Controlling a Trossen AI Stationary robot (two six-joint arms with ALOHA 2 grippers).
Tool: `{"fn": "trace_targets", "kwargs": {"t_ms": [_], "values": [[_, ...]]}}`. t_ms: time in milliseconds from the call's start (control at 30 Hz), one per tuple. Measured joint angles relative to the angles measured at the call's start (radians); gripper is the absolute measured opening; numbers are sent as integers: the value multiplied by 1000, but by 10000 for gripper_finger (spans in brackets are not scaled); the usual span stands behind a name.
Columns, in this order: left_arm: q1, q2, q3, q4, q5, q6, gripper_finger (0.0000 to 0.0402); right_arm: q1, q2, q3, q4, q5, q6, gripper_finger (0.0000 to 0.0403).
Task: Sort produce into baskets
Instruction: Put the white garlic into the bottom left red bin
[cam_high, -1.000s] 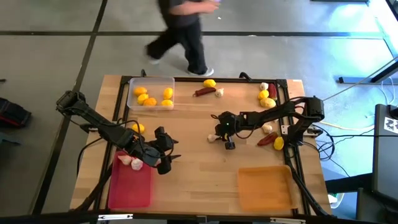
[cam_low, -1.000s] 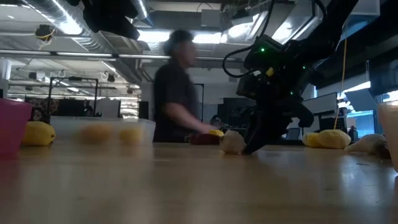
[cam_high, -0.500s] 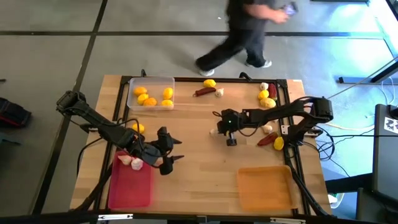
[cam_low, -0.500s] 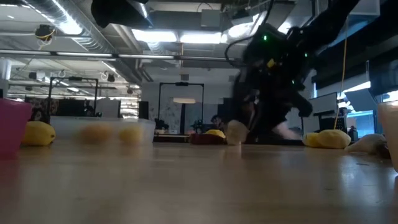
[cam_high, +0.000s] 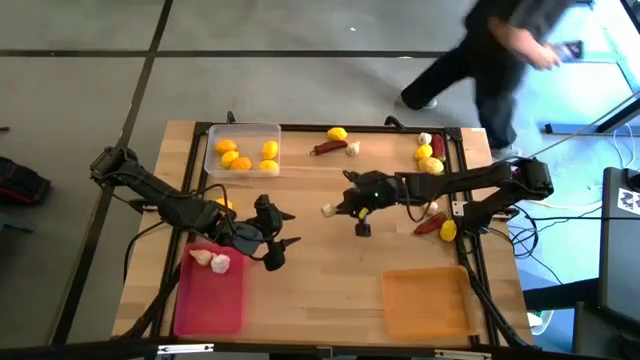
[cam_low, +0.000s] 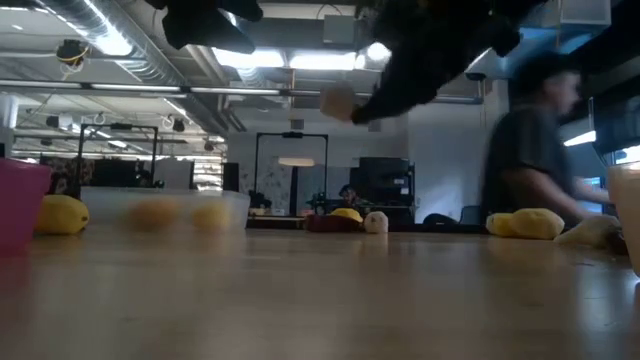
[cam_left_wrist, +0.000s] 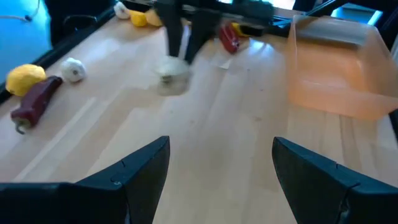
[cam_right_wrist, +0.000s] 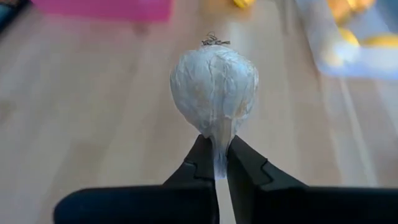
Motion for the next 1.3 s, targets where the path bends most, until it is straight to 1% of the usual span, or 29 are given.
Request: {"fn": "trace_targets", "kwargs": {"t_ms": [133, 300, 533, 700, 967, 1200, 1300], "values": [[5, 0, 0, 32, -1, 54, 278, 60, 0, 0, 76, 5, 41, 16], [6, 4, 0, 78, -1, 109, 278, 118, 14, 0, 200, 54, 81, 16], [5, 73, 0, 184, 3, 188, 279, 138, 81, 0, 317, 64, 84, 16], [6, 100, 0, 195, 1, 178, 279, 142, 112, -1, 355, 60, 85, 17], [32, 105, 0, 196, -20, 175, 279, 163, 115, 0, 384, 61, 85, 17], [50, 105, 0, 201, -19, 157, 279, 162, 115, 0, 384, 68, 85, 17], [50, 105, 0, 222, 19, 158, 279, 162, 115, 0, 390, 61, 85, 17]]}}
